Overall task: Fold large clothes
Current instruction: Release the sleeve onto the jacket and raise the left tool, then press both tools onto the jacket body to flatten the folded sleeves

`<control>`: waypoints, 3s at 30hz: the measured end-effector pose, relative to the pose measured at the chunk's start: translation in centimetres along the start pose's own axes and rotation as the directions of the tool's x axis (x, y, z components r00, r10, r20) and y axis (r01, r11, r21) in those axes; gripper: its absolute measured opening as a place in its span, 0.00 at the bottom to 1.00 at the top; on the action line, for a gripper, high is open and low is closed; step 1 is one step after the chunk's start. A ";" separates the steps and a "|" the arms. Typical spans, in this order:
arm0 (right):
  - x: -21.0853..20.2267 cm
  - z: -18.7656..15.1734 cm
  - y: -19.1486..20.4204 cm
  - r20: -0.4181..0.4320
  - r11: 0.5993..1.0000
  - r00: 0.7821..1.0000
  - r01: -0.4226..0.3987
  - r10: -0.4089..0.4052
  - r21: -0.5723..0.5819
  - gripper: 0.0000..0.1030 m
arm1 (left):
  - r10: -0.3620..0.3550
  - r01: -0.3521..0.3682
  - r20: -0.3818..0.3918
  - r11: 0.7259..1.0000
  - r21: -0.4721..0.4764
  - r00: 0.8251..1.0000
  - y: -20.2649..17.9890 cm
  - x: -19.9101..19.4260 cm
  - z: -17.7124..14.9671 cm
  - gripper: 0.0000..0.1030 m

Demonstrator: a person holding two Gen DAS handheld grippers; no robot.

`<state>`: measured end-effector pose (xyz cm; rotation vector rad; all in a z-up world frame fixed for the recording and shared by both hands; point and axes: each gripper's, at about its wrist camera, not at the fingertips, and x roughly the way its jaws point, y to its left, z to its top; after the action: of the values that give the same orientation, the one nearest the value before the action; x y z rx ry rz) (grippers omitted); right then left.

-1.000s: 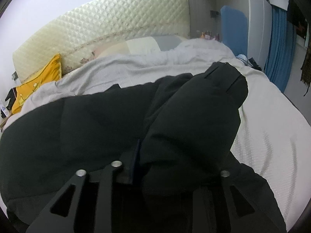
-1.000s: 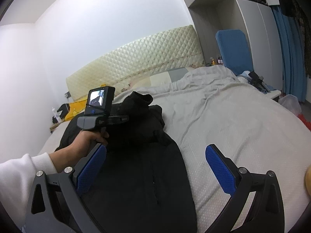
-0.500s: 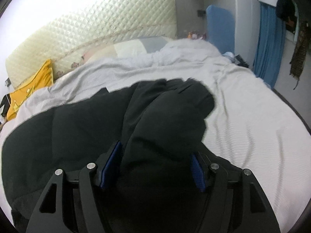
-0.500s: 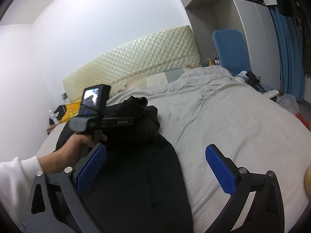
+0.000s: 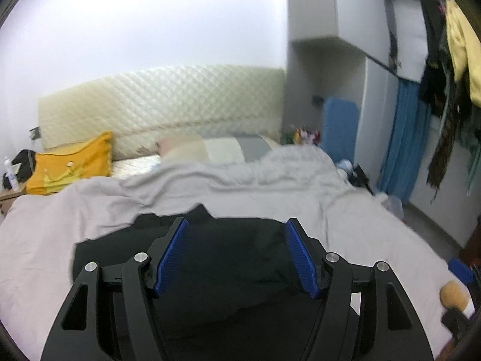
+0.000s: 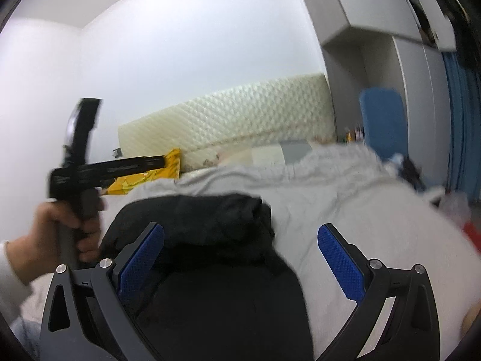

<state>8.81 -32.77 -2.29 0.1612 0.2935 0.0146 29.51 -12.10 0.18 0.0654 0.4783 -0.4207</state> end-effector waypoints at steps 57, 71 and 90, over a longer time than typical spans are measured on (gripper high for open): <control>30.8 -6.2 6.5 -0.267 0.982 0.956 -0.153 0.118 -0.113 0.83 | 0.218 -0.241 -0.145 0.957 -0.164 0.965 23.2 13.3 -14.4 0.67; 33.2 -9.9 1.2 -0.319 0.992 0.947 -0.083 0.049 -0.094 0.52 | 0.224 -0.265 -0.233 0.950 -0.162 0.946 24.9 15.8 -16.8 0.68; 16.6 6.5 6.5 -0.133 0.989 0.985 -0.125 0.113 -0.083 0.57 | 0.276 -0.275 -0.021 0.949 -0.153 0.961 17.8 -2.6 -2.4 0.67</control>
<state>26.64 -26.70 0.12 0.0875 0.4099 0.1570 33.65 5.49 -1.45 -0.0185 0.4916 -0.1081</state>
